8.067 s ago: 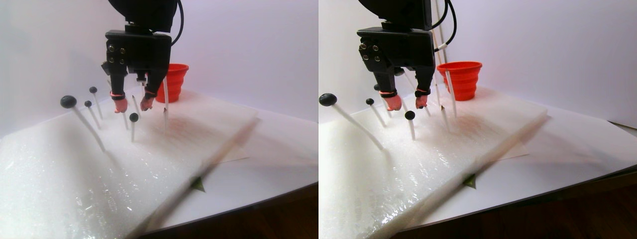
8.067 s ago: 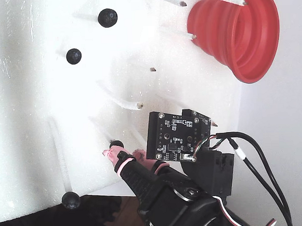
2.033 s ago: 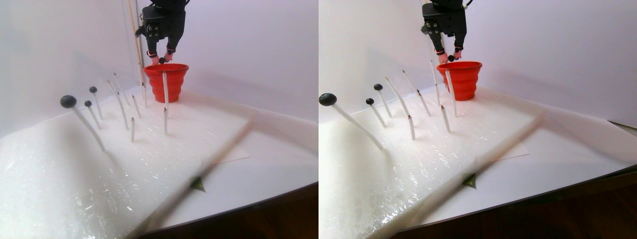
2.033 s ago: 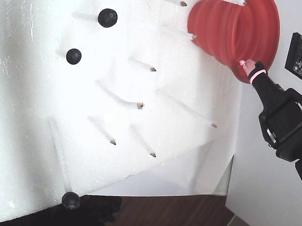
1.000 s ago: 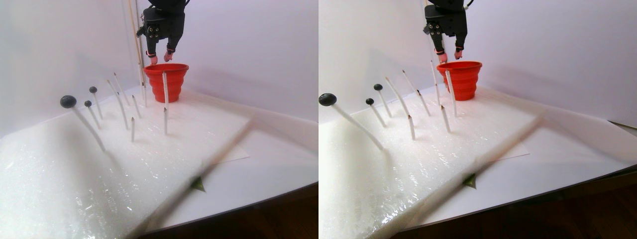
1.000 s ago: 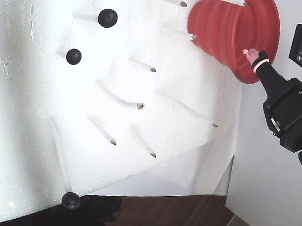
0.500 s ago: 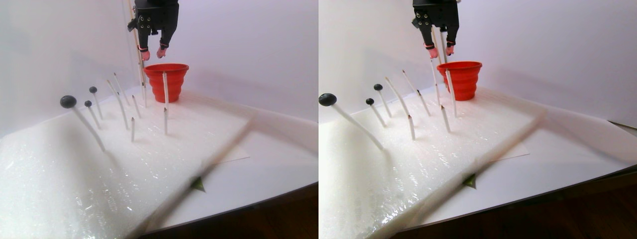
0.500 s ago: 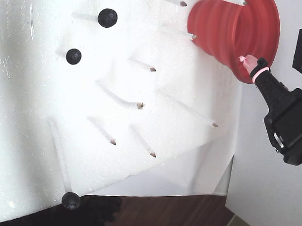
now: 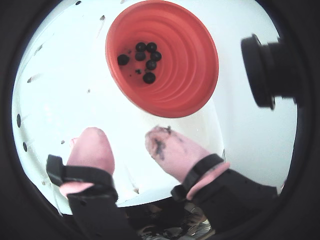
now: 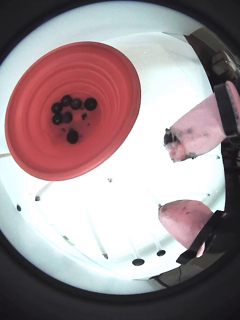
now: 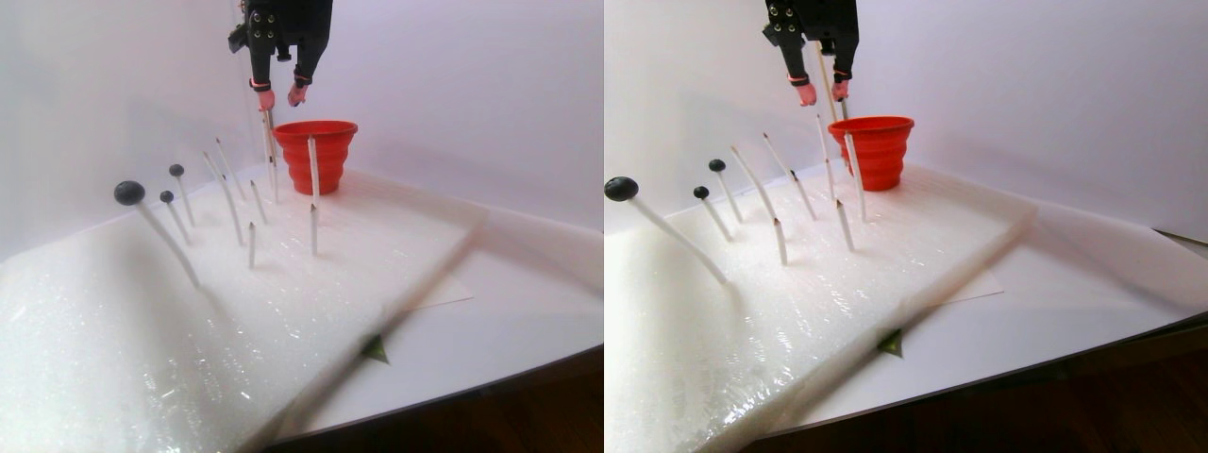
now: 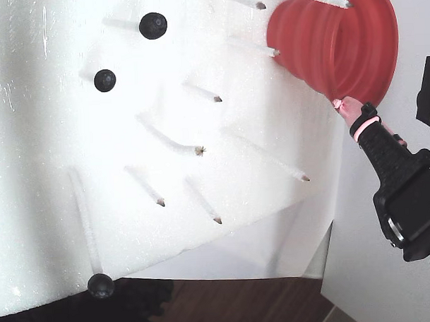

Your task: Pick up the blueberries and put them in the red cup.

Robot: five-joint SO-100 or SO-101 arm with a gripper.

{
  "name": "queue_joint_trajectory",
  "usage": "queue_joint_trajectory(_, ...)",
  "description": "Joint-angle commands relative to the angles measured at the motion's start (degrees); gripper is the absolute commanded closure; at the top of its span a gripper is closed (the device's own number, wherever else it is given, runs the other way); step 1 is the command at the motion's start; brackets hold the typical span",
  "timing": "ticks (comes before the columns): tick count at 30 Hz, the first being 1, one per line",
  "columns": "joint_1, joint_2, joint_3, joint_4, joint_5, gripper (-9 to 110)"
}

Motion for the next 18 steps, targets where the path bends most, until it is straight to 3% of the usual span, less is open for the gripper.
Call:
queue_joint_trajectory(1,-1.5,8.3,-0.5,1.1,0.4,86)
queue_joint_trajectory(18,-4.5,13.6,5.9,3.3,0.0,86)
